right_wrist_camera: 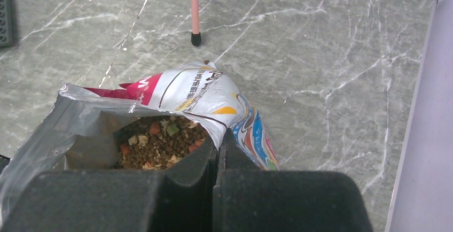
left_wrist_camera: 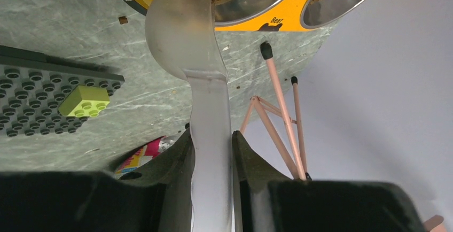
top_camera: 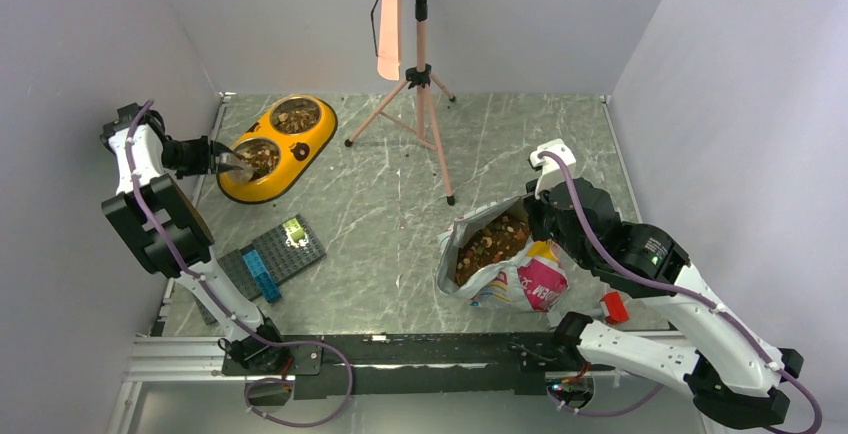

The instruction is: Serve the pet food

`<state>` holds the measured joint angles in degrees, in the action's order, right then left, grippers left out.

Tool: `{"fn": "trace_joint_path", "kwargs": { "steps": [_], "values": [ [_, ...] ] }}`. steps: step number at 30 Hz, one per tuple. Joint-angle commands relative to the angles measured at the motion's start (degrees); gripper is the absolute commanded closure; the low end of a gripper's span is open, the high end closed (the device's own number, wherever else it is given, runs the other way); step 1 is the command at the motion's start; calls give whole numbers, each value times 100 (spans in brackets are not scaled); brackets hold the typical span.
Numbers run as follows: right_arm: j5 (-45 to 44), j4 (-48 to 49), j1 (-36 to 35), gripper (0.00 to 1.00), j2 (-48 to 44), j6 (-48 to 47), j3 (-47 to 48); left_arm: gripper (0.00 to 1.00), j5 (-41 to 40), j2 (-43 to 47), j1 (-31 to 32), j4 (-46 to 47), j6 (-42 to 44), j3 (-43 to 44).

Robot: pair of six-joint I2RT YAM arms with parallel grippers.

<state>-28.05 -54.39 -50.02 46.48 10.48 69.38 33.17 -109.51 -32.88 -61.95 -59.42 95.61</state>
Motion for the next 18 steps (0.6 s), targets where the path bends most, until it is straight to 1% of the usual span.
{"fn": "trace_joint_path", "kwargs": {
  "steps": [1, 4, 10, 15, 18],
  "values": [
    [-238, 639, 27, 100, -101, -119, 308, 100, -213, -182, 6, -880, -163, 556],
    [-236, 627, 27, 100, -116, -103, 305, 100, -149, -116, 41, -800, -258, 621],
    [-200, 697, 27, 100, -113, -73, 269, 100, -139, -97, 72, -1001, -496, 861],
    [-208, 713, 27, 100, -104, -129, 284, 100, -130, -296, 85, -1381, -553, 1340],
    [-227, 702, 25, 100, -117, -119, 274, 100, -124, -252, 130, -1426, -675, 1496]
  ]
}}
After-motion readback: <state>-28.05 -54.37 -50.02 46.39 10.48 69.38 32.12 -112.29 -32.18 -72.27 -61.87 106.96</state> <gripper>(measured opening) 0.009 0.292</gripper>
